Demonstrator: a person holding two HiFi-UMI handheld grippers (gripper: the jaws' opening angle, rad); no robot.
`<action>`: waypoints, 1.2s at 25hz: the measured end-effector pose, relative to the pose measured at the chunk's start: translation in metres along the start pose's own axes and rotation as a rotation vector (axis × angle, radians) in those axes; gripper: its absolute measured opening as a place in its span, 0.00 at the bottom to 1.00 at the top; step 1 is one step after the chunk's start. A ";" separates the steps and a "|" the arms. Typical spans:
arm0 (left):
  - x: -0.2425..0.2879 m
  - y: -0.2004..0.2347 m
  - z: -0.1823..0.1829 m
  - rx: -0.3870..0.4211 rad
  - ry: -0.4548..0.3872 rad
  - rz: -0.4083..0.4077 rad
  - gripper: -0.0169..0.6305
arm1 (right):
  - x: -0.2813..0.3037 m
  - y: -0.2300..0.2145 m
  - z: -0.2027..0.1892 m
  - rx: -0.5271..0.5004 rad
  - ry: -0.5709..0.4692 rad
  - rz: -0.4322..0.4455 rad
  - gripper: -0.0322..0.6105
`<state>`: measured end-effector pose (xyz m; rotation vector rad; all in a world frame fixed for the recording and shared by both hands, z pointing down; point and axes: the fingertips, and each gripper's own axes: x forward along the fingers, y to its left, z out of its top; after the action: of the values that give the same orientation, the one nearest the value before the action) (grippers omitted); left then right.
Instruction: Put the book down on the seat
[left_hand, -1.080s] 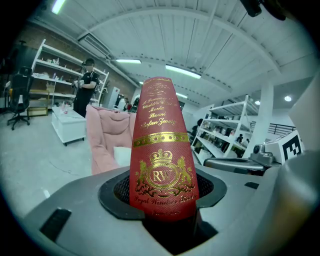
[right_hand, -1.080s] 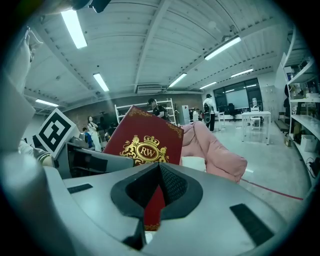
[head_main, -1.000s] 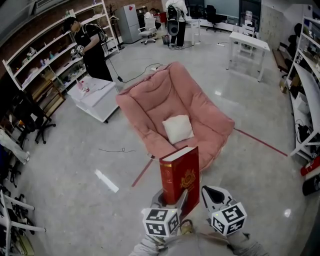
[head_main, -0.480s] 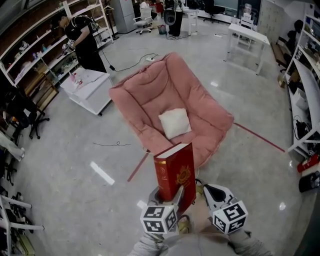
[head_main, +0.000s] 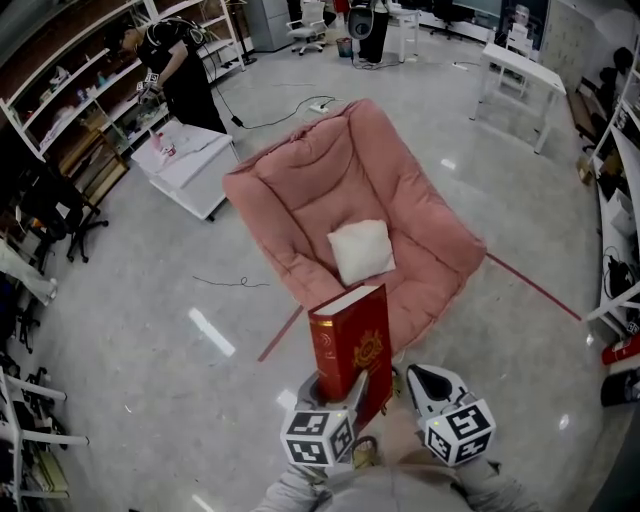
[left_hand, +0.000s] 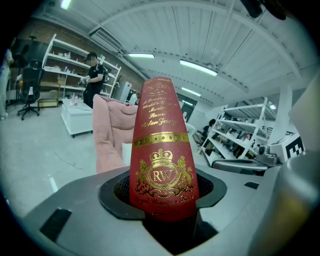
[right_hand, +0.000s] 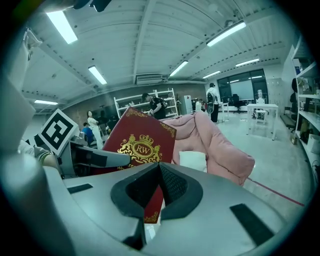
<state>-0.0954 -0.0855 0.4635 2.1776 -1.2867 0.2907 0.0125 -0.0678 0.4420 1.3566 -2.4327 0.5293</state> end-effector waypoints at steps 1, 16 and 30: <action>0.007 0.002 0.003 -0.002 0.003 0.002 0.42 | 0.005 -0.006 0.001 0.004 0.006 0.002 0.06; 0.131 0.013 0.034 -0.016 0.103 0.008 0.42 | 0.081 -0.106 0.026 0.046 0.091 0.014 0.06; 0.241 0.027 0.035 -0.026 0.186 0.037 0.42 | 0.144 -0.178 0.009 0.113 0.164 0.039 0.06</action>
<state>0.0009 -0.2909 0.5569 2.0535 -1.2204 0.4766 0.0913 -0.2656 0.5269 1.2569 -2.3316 0.7669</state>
